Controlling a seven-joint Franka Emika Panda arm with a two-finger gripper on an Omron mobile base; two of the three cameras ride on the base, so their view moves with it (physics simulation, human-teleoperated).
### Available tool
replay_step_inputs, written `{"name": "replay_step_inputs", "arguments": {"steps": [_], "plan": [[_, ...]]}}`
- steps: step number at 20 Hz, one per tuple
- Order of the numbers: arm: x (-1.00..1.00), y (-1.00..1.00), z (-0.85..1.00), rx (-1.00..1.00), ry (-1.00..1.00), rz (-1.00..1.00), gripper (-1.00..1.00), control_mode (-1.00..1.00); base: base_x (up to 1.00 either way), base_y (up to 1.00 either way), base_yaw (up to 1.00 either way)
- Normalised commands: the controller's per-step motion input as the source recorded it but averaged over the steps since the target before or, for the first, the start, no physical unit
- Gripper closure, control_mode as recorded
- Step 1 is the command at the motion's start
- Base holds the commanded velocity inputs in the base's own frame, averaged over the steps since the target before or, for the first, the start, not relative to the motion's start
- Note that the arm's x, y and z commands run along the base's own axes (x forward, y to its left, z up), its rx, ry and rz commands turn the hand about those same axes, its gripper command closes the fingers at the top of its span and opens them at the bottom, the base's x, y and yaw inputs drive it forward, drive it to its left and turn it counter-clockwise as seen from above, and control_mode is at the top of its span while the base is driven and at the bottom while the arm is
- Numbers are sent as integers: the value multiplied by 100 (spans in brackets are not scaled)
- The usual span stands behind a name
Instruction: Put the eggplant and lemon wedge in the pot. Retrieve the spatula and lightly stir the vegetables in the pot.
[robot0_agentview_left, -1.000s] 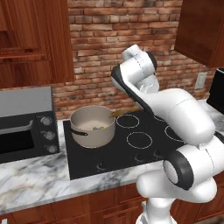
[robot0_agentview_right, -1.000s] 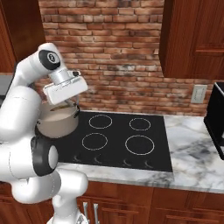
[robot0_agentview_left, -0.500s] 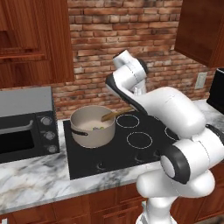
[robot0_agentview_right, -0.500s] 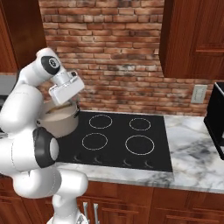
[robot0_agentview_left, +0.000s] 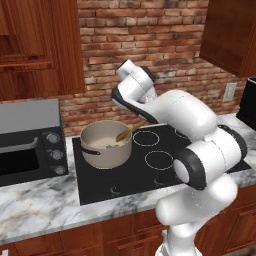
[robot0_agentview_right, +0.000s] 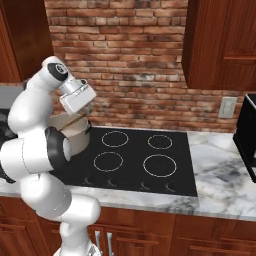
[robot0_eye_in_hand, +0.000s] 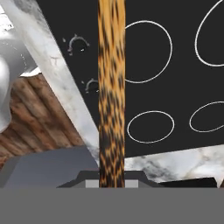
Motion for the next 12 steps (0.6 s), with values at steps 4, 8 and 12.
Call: {"name": "replay_step_inputs", "arguments": {"steps": [4,8,12], "plan": [[40,5,0,-11,2,2,100,-100,0,0,0],[48,13,-9,-8,0,7,100,-100,0,0,0],[26,5,-23,-3,-6,7,100,-100,0,0,0]]}}
